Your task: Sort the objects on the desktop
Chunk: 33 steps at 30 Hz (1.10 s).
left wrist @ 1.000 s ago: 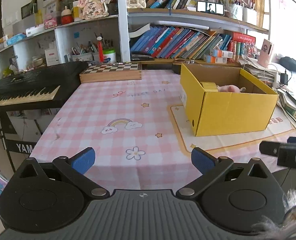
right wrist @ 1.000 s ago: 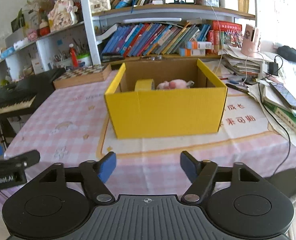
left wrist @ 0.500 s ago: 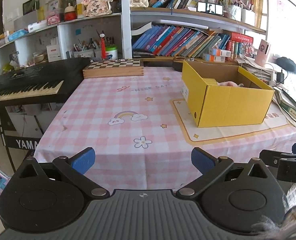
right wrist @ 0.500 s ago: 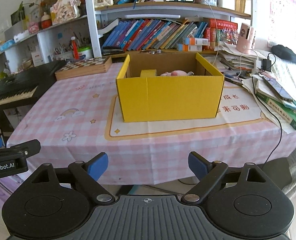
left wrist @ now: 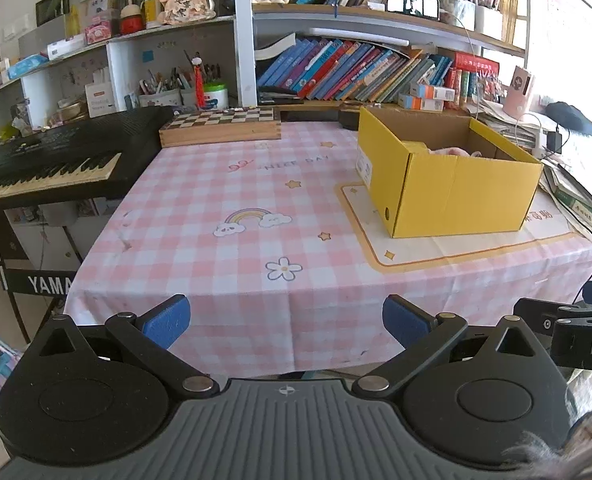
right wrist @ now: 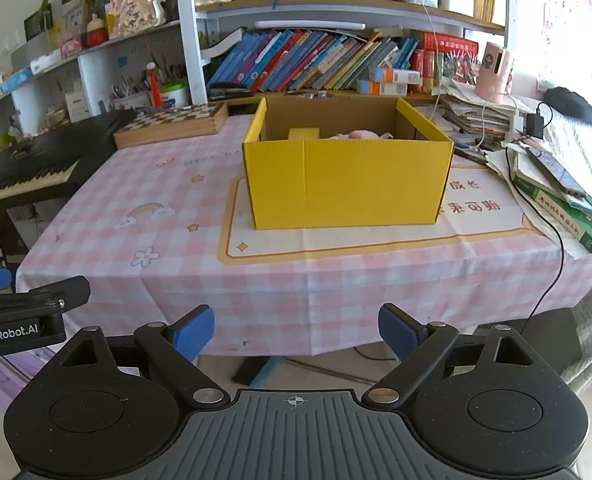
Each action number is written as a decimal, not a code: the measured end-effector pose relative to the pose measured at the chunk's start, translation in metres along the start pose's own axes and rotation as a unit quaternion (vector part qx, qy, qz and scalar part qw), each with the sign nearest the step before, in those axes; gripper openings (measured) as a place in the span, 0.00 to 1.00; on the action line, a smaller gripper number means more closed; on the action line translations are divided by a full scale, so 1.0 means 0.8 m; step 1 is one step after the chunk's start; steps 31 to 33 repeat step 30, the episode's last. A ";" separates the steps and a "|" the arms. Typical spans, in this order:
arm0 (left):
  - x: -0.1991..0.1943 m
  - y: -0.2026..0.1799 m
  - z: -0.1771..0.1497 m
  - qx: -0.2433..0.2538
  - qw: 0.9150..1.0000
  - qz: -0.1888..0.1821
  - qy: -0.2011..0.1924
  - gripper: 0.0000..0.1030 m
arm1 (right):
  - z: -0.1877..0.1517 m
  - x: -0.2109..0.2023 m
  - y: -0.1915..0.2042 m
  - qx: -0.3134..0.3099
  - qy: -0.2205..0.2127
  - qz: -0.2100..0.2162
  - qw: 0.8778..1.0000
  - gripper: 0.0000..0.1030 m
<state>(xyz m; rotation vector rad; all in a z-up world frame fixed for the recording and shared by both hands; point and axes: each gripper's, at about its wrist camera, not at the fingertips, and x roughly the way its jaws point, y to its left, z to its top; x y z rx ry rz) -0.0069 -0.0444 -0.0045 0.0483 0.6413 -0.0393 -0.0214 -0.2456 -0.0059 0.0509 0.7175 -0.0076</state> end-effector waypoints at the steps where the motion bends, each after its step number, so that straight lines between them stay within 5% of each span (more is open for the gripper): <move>1: 0.000 -0.001 0.000 0.002 1.000 -0.002 0.001 1.00 | 0.001 0.000 -0.001 0.001 0.000 0.000 1.000 0.92; 33: 0.007 0.014 -0.003 -0.009 1.000 -0.001 0.016 1.00 | 0.001 0.011 0.008 0.001 0.017 0.002 1.000 0.92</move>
